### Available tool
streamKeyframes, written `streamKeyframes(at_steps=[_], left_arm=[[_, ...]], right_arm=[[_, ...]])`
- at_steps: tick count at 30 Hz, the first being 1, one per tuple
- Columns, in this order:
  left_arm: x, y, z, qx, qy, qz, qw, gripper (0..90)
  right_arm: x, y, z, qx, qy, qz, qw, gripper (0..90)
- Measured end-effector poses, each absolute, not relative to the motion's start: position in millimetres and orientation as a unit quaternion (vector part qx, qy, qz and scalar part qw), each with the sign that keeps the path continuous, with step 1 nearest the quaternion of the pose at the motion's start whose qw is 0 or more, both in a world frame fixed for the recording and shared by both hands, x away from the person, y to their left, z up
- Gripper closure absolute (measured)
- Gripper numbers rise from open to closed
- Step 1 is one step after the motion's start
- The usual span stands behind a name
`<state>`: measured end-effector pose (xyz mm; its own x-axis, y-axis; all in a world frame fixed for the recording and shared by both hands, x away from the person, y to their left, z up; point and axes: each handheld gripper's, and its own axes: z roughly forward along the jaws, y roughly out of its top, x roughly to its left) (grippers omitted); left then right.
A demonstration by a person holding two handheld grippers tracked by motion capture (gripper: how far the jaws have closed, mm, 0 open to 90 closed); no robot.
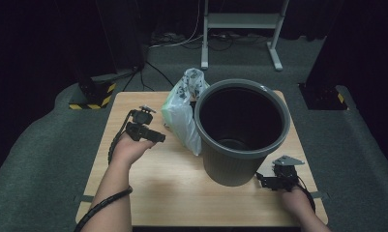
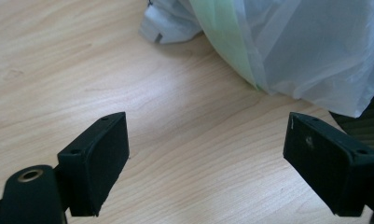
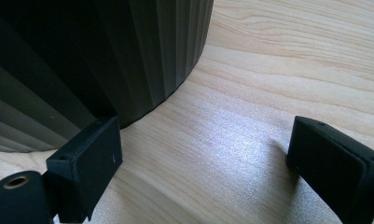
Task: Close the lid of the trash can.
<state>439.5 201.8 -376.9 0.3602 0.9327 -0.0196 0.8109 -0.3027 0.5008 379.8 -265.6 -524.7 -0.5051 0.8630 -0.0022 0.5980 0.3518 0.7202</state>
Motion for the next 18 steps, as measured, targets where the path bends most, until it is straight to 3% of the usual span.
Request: streamKeyframes(at_steps=[18], left_arm=[[420.4, 190.3, -442.2, 0.801, 0.543, 0.123, 0.22, 14.2]], right_arm=[[379.7, -265.6, -524.6, 0.458, 0.798, 0.339, 0.194, 9.7]])
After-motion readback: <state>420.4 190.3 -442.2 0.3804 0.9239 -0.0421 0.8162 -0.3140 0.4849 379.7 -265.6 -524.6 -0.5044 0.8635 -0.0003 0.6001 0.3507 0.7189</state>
